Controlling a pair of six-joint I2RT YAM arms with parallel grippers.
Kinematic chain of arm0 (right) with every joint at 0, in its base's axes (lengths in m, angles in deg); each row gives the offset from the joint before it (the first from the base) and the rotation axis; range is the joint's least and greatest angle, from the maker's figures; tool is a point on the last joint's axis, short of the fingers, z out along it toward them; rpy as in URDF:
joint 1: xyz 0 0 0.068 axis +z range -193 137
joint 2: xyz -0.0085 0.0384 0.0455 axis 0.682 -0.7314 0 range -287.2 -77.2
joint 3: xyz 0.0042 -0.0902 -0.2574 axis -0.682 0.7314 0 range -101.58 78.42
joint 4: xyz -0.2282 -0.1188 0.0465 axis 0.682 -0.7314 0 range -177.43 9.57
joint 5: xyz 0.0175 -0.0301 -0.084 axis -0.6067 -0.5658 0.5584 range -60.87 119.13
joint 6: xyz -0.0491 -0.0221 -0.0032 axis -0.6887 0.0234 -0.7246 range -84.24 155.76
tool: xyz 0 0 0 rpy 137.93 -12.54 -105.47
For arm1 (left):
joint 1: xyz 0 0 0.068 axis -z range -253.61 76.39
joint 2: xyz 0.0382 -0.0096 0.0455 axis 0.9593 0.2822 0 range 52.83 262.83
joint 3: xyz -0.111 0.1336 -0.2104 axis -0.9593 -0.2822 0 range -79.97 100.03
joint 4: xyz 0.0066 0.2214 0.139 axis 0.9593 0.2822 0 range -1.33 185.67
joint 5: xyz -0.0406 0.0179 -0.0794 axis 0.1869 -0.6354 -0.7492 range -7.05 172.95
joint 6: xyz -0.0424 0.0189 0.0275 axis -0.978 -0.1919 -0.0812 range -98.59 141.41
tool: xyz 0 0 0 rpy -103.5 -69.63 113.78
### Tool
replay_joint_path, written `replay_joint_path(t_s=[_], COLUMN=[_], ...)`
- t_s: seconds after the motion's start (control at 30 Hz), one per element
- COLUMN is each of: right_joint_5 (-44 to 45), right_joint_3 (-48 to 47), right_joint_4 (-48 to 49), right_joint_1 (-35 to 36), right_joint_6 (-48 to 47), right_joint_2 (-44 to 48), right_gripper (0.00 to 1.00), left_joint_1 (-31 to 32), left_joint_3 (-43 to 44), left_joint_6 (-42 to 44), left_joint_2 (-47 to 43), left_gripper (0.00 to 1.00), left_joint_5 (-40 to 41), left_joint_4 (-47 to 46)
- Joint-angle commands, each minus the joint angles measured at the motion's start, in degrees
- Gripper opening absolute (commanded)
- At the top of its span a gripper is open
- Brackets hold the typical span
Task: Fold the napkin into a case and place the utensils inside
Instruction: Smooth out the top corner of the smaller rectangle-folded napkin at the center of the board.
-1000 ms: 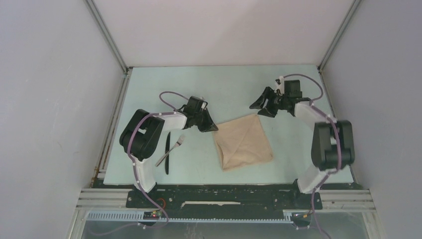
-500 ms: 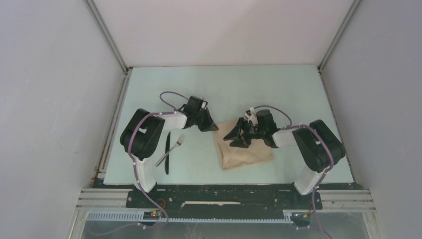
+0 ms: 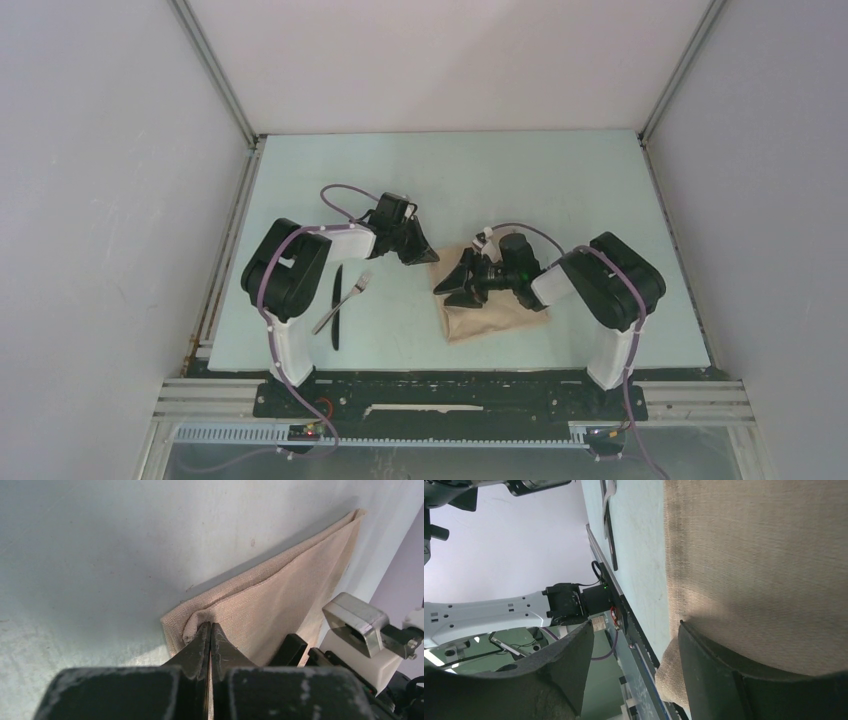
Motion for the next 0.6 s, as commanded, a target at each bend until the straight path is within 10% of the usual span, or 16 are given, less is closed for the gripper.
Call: replay_joint_path(t_s=[0.0,0.57], right_joint_5=[-0.2,0.6], right_joint_3=[0.9,7.9], right_joint_4=[7.4,-3.8], right_joint_1=[2.2,-0.6], right_joint_6=[2.8,-3.0], right_joint_2=[-0.7,14.7], right_gripper=[0.7,0.72], left_joint_1=[-0.9,-1.1], left_joint_3=[-2.4,-3.0], left_joint_6=[0.8,2.1], left_joint_2=[1.8,-0.8], left_gripper=[0.0,0.0], left_joint_5=[8.4,9.5], left_joint_4=[3.2,3.6])
